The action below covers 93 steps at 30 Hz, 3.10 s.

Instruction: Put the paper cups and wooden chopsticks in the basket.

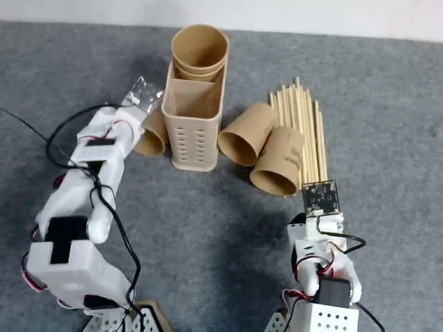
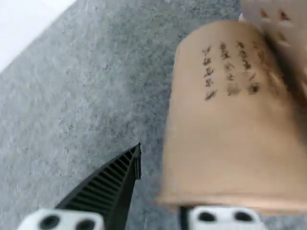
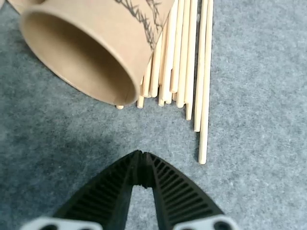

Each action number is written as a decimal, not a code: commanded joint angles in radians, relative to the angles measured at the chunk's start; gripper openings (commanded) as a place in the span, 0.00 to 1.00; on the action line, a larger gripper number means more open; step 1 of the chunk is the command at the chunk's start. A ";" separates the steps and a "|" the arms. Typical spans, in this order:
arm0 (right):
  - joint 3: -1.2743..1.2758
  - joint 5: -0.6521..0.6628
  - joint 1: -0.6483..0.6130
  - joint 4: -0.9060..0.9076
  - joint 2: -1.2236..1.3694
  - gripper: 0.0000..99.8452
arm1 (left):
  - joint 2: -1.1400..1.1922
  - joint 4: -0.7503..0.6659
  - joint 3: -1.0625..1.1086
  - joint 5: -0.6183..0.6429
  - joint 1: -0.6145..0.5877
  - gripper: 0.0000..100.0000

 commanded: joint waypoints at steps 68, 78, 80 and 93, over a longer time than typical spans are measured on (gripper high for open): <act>0.090 0.009 -0.005 -0.010 -0.008 0.01 | 0.214 0.997 -1.526 0.245 0.280 0.14; 0.090 0.009 -0.005 -0.010 -0.008 0.01 | 0.305 0.988 -1.492 0.408 0.259 0.14; 0.090 0.009 -0.005 -0.010 -0.008 0.01 | 0.386 0.988 -1.460 0.408 0.254 0.14; 0.079 0.009 0.001 -0.007 -0.002 0.01 | 0.240 1.393 -2.028 0.410 0.263 0.14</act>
